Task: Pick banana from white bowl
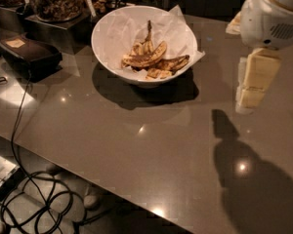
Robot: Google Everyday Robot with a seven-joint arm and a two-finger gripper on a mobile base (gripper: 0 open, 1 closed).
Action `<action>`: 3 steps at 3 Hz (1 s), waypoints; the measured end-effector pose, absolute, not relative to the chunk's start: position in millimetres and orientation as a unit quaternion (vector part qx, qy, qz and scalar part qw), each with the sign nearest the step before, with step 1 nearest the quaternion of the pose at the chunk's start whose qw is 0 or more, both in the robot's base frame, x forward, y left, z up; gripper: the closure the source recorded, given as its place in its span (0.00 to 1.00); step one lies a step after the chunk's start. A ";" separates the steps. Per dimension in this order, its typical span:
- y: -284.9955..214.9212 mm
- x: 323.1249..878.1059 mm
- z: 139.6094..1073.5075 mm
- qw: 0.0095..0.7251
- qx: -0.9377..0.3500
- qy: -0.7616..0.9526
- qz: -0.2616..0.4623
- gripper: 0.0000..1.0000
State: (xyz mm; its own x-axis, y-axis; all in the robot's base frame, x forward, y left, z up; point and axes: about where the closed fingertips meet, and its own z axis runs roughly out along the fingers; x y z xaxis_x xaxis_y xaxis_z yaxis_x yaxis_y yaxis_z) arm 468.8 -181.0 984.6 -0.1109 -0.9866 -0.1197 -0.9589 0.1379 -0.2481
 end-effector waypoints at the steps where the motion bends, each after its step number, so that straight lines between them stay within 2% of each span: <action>1: -145.4 501.3 985.1 0.125 -0.698 0.702 -0.060 0.00; 2: -139.6 508.7 985.6 0.138 -0.698 0.700 -0.062 0.00; 3: -115.9 542.9 990.0 0.164 -0.713 0.678 -0.063 0.00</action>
Offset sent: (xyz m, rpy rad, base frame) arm 0.0233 0.0261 -0.0010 -0.0322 0.0121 0.0966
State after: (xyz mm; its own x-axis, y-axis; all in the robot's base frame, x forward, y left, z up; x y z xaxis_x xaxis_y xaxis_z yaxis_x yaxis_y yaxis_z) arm 542.9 -115.9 990.0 0.0718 -0.9886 -0.1325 -0.9473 -0.0260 -0.3193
